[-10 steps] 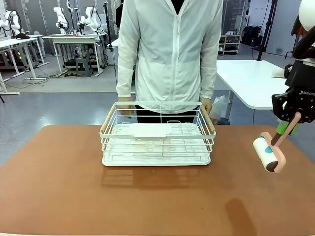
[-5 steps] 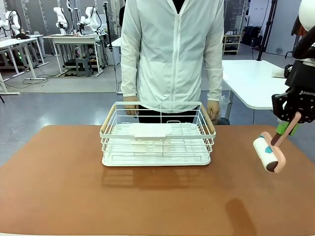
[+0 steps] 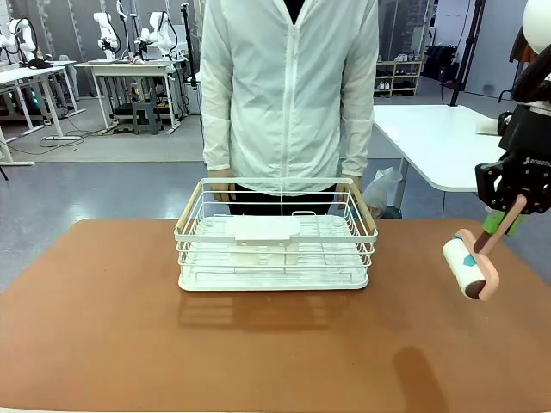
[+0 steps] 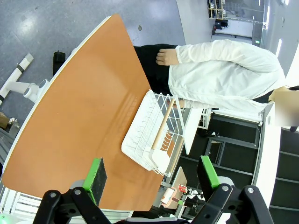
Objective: Clean the table.
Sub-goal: Place the Lint Roller down when the Dish drying rack is positioned in the middle of the table.
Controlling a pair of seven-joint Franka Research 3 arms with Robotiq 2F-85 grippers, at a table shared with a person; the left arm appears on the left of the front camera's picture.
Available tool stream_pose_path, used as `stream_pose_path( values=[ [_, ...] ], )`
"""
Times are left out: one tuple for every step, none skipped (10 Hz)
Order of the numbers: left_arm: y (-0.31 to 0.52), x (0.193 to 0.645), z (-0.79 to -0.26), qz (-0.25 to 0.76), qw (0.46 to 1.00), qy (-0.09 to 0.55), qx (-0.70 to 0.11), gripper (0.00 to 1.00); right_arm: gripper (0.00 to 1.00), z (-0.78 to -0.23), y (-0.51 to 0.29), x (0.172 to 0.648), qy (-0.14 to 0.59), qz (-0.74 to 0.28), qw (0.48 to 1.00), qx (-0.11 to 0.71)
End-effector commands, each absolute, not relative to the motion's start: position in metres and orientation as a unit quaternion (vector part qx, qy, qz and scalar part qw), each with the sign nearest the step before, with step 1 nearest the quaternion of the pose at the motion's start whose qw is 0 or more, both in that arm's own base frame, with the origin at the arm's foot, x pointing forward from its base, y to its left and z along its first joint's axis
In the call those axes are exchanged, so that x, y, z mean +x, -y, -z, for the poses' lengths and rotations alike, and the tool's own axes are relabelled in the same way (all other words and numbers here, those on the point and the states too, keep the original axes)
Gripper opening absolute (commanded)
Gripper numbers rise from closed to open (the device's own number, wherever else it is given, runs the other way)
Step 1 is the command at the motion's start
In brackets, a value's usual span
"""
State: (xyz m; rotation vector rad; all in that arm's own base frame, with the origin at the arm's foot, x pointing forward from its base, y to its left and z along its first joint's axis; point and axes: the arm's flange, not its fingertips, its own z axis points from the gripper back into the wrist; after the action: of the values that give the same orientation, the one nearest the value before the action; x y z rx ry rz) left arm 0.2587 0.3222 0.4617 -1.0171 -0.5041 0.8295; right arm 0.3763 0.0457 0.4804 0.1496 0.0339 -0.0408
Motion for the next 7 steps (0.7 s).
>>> stream_pose_path(
  values=[
    [-0.326, 0.258, -0.462, -0.373, 0.761, 0.239, -0.475, 1.0, 0.21, -0.497, -0.06, 0.403, -0.005, 0.188, 0.979, 0.074],
    [-0.326, 0.258, -0.462, -0.373, 0.761, 0.239, -0.475, 1.0, 0.21, -0.493, -0.069, 0.423, -0.028, 0.364, 0.929, 0.063],
    [-0.326, 0.258, -0.462, -0.373, 0.761, 0.239, -0.475, 1.0, 0.21, -0.492, -0.069, 0.433, -0.086, 0.455, 0.884, 0.063],
    [-0.326, 0.258, -0.462, -0.373, 0.761, 0.239, -0.475, 1.0, 0.21, -0.489, -0.07, 0.438, -0.097, 0.488, 0.867, 0.03],
    [-0.326, 0.258, -0.462, -0.373, 0.761, 0.239, -0.475, 1.0, 0.21, -0.489, -0.069, 0.449, -0.047, 0.587, 0.807, 0.03],
    [-0.326, 0.258, -0.462, -0.373, 0.761, 0.239, -0.475, 1.0, 0.21, -0.489, -0.068, 0.461, 0.046, 0.7, 0.71, 0.061],
    [-0.326, 0.258, -0.462, -0.373, 0.761, 0.239, -0.475, 1.0, 0.21, -0.481, -0.072, 0.461, 0.097, 0.73, 0.671, 0.087]
  ],
)
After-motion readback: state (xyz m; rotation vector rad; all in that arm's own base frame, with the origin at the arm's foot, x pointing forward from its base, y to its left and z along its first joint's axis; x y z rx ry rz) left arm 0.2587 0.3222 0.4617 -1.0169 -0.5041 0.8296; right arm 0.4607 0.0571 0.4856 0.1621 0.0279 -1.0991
